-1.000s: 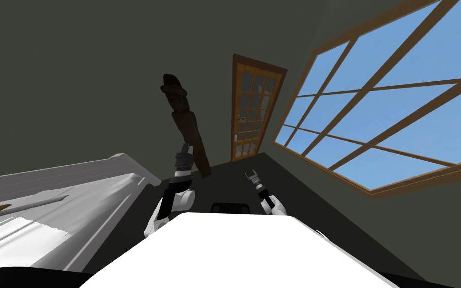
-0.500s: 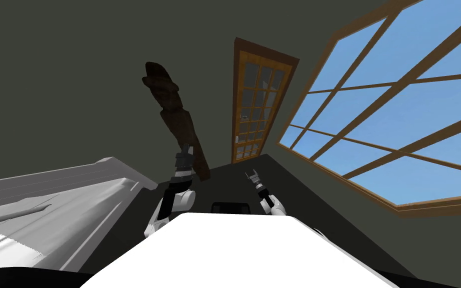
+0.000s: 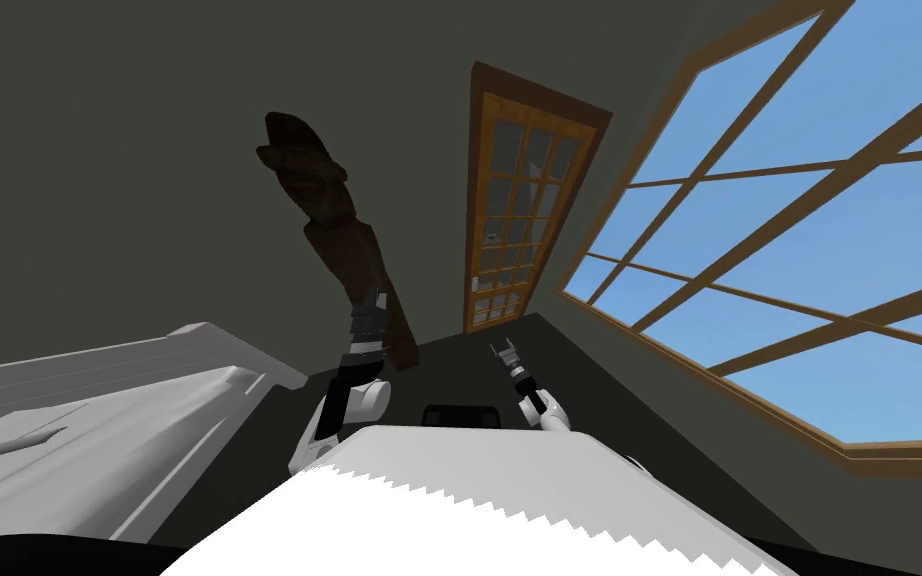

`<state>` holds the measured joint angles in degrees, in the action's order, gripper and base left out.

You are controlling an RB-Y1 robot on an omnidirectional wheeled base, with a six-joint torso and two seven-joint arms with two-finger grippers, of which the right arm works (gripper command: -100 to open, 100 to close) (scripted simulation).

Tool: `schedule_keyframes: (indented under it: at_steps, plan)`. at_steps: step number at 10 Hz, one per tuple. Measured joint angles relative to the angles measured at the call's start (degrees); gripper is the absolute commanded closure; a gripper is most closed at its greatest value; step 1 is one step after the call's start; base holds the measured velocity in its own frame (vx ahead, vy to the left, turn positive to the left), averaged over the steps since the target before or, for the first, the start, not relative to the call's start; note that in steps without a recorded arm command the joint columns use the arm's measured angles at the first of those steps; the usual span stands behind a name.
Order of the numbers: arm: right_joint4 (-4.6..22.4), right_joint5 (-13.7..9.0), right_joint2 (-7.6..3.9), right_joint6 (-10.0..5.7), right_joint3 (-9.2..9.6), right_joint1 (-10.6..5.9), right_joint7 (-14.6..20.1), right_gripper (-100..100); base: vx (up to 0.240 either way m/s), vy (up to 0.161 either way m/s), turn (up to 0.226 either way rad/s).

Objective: Pull the door open

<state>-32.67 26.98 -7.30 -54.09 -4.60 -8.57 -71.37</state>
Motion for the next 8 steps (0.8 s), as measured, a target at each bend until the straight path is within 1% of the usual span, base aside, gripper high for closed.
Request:
schedule_keyframes:
  at_steps: [2,3,6,8]
  plan:
    - [0.5,-0.1,0.37,-0.1,-0.37,-0.37,-0.2,-100,0.215,-0.016,0.021]
    - [0.3,-0.1,0.6,0.04,-0.48,-0.3,-0.2,-100,0.193,-0.026,0.016]
    - [0.5,-0.2,1.14,0.16,-0.84,-0.54,-0.3,-100,0.19,0.015,0.013]
    - [0.8,-0.2,1.59,0.18,-1.09,-0.8,-0.4,-100,0.235,-0.015,0.02]
